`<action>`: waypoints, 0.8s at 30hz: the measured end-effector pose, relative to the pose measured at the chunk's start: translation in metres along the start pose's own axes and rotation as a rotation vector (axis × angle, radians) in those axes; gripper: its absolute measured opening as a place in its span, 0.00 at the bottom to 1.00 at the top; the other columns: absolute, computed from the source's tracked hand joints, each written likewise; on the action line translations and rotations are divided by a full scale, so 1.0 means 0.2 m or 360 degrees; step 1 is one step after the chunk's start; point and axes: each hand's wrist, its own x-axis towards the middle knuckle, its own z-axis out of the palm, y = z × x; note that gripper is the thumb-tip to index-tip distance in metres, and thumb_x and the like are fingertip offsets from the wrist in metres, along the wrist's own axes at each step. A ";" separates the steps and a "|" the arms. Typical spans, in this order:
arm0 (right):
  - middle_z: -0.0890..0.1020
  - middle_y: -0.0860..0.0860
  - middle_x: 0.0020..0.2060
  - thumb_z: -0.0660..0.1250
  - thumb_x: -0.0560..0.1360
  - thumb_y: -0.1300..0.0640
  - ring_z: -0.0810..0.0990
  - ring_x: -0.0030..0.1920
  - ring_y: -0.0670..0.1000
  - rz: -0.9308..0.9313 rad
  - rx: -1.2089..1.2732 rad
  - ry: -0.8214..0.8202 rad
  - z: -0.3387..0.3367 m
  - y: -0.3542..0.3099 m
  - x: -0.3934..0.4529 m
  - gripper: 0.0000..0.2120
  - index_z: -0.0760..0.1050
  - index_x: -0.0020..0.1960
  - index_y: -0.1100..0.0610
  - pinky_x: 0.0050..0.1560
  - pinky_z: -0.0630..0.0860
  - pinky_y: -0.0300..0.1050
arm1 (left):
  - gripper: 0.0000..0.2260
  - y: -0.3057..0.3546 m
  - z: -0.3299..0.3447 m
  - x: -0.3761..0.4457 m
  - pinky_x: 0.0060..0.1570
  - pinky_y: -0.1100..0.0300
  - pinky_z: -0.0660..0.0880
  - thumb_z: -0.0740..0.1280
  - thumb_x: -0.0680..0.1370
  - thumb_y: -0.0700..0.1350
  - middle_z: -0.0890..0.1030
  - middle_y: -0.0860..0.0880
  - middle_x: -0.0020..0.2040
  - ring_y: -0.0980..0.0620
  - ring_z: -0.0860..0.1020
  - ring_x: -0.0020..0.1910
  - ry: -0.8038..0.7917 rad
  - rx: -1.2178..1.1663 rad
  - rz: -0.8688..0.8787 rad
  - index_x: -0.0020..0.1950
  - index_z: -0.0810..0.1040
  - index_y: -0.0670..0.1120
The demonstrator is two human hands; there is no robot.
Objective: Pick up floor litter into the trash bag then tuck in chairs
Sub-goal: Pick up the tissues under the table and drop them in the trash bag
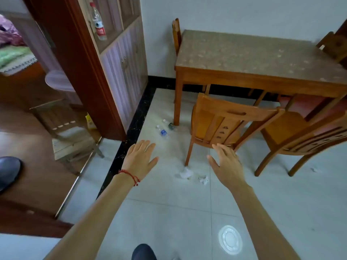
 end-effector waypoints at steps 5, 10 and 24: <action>0.67 0.54 0.70 0.56 0.78 0.48 0.62 0.71 0.54 0.0046 -0.0012 -0.0037 0.07 0.08 0.05 0.23 0.63 0.70 0.57 0.69 0.59 0.50 | 0.25 0.03 0.08 0.06 0.70 0.53 0.55 0.55 0.79 0.55 0.64 0.44 0.72 0.46 0.59 0.72 -0.0039 0.0005 0.0041 0.72 0.62 0.44; 0.68 0.55 0.69 0.57 0.78 0.48 0.63 0.70 0.54 0.0127 -0.0038 -0.0049 0.16 0.17 0.16 0.23 0.65 0.69 0.58 0.69 0.60 0.51 | 0.25 0.03 0.17 0.26 0.70 0.54 0.54 0.55 0.79 0.55 0.63 0.45 0.73 0.47 0.57 0.73 -0.0113 -0.0004 0.0120 0.72 0.61 0.44; 0.72 0.56 0.66 0.60 0.77 0.50 0.68 0.67 0.56 0.0536 0.0080 -0.0097 0.37 0.38 0.57 0.20 0.69 0.66 0.59 0.65 0.65 0.50 | 0.24 0.07 0.49 0.98 0.67 0.51 0.61 0.55 0.78 0.54 0.69 0.42 0.69 0.44 0.66 0.69 -0.0509 -0.0017 0.0408 0.68 0.68 0.41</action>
